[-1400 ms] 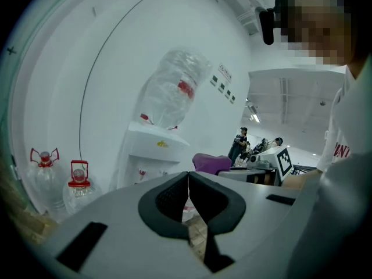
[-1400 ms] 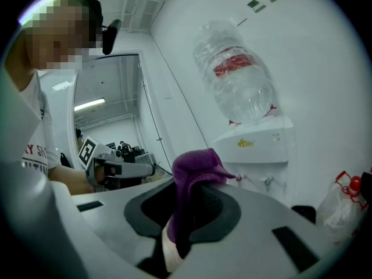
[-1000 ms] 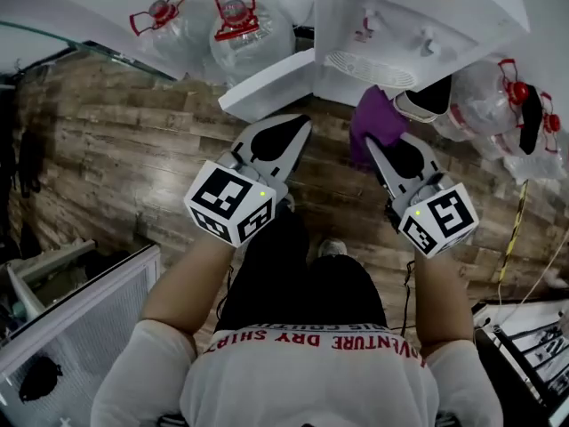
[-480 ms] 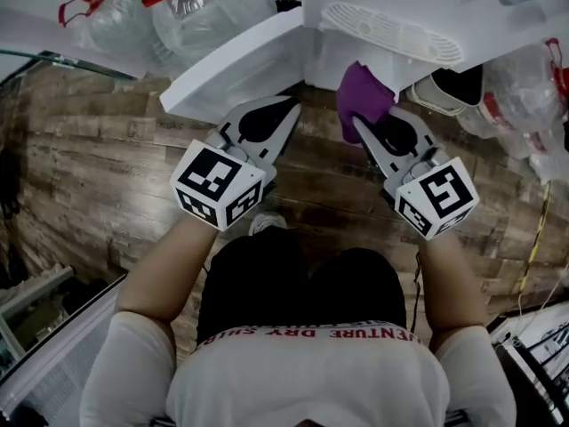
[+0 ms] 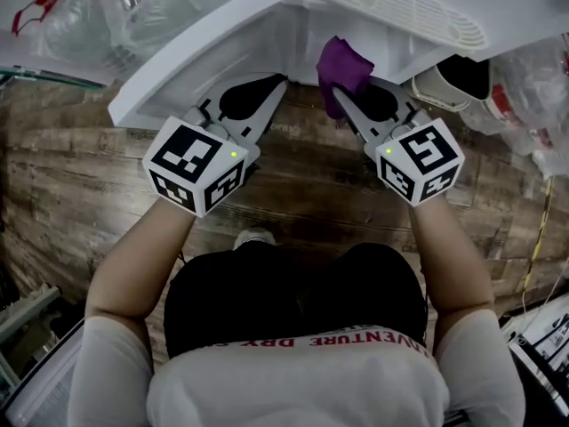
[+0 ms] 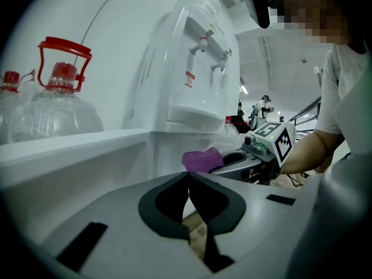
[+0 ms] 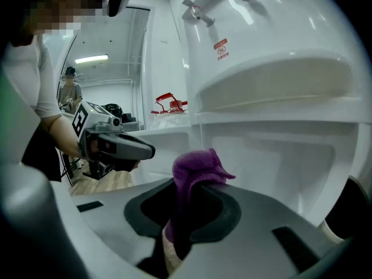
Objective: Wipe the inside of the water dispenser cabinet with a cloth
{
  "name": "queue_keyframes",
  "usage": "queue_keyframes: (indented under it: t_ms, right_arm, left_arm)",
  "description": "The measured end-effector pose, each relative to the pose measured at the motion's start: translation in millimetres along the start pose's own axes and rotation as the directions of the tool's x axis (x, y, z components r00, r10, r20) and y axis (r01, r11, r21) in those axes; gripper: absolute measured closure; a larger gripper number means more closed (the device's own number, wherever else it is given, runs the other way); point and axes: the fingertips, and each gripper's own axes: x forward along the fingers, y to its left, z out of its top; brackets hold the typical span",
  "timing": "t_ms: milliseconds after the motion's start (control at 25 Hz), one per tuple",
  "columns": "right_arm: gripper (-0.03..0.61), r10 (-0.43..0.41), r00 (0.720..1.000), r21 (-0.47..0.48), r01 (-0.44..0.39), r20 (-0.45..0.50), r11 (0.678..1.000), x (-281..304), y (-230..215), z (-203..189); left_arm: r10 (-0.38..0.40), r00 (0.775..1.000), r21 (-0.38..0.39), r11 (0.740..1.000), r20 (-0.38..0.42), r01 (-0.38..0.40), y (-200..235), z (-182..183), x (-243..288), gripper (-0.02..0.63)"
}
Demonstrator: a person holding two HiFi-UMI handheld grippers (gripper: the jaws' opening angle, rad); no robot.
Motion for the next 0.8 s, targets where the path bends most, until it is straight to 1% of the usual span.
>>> queue_keyframes:
  t_ms: [120, 240, 480, 800]
  right_arm:
    - [0.514, -0.01, 1.0, 0.013, 0.01, -0.008, 1.0, 9.7, -13.2, -2.9]
    - [0.515, -0.032, 0.999, 0.025, 0.032, 0.004, 0.999, 15.5, -24.6, 0.8]
    - [0.514, -0.067, 0.997, 0.053, 0.065, 0.048, 0.996, 30.0, -40.7, 18.8]
    - [0.514, -0.087, 0.993, 0.041, 0.084, 0.075, 0.996, 47.7, -46.4, 37.3]
  left_arm:
    - [0.02, 1.0, -0.025, 0.999, 0.004, -0.02, 10.6, -4.4, 8.8, 0.586]
    - [0.026, 1.0, -0.025, 0.999, 0.012, -0.025, 12.7, -4.2, 15.1, 0.586]
    - [0.011, 1.0, -0.011, 1.0, 0.027, -0.011, 12.2, 8.8, 15.2, 0.586]
    - [-0.015, 0.999, -0.009, 1.0, 0.036, 0.016, 12.2, 9.5, 13.7, 0.586]
